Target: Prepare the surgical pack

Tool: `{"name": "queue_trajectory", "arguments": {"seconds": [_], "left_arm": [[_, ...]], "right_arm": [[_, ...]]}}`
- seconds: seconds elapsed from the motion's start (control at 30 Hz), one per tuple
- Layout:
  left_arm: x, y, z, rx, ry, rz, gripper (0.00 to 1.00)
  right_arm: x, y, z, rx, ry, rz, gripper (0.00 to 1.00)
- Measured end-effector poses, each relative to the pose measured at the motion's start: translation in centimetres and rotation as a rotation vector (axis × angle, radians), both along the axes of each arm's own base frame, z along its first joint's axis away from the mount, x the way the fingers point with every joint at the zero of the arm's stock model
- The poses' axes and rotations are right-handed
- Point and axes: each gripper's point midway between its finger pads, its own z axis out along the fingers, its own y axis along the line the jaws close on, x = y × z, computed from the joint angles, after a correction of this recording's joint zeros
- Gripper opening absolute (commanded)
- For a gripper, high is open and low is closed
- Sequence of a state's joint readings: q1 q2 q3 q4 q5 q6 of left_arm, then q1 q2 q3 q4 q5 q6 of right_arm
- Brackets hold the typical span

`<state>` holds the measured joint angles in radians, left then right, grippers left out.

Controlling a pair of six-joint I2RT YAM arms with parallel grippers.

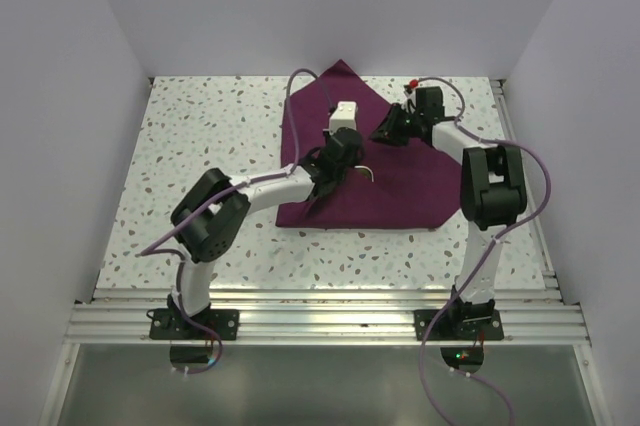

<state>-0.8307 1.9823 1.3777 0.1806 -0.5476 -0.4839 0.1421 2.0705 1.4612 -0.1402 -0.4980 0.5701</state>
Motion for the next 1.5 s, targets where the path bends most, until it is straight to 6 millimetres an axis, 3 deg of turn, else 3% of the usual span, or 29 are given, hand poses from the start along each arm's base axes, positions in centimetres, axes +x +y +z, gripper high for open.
{"name": "queue_trajectory", "arguments": {"seconds": [0.03,0.13,0.3,0.43,0.53,0.6,0.63,0.73,0.87,0.97,1.2,1.33,1.5], "left_arm": [[-0.1,-0.4,-0.2,0.002,0.001,-0.008,0.29],[-0.5,-2.1,-0.4,-0.003,-0.002,-0.050,0.39],[-1.4,-5.5,0.2,-0.045,-0.008,-0.145,0.43],[-2.0,-7.8,2.2,-0.092,-0.024,-0.210,0.50],[-2.2,-7.8,3.1,-0.099,-0.024,-0.227,0.55],[-2.3,-6.8,3.4,-0.090,-0.015,-0.221,0.59],[-2.3,-5.9,3.5,-0.082,-0.006,-0.214,0.68],[-2.3,-2.0,4.0,-0.056,0.003,-0.165,0.80],[-3.0,3.8,4.0,-0.016,0.012,-0.074,0.81],[-3.8,6.3,3.7,0.005,0.026,-0.040,0.81],[-4.6,10.0,1.3,0.061,0.090,0.005,0.81],[-5.5,11.3,0.6,0.086,0.115,0.017,0.81],[-6.1,11.8,1.3,0.080,0.105,0.018,0.80]], "right_arm": [[0.0,-0.6,0.1,-0.001,0.001,-0.019,0.24],[-0.3,-1.9,0.1,-0.002,0.010,-0.057,0.24],[-0.5,-2.8,-0.3,-0.015,0.023,-0.087,0.27],[-1.2,-2.7,-0.9,-0.009,0.045,-0.089,0.42],[-1.8,-2.6,-1.1,0.000,0.056,-0.085,0.52],[-2.4,-2.4,-1.1,0.013,0.063,-0.073,0.59],[-2.7,-2.3,-1.1,0.019,0.067,-0.069,0.60],[-3.1,-1.9,-0.5,0.046,0.068,-0.052,0.65],[-3.3,-0.9,-0.1,0.070,0.067,-0.032,0.66],[-3.7,0.2,0.0,0.076,0.072,-0.013,0.66],[-4.5,2.9,-0.3,0.076,0.086,0.039,0.66],[-4.6,2.8,-0.7,0.064,0.100,0.029,0.69],[-4.7,2.1,-1.6,0.032,0.109,-0.002,0.69]]}}
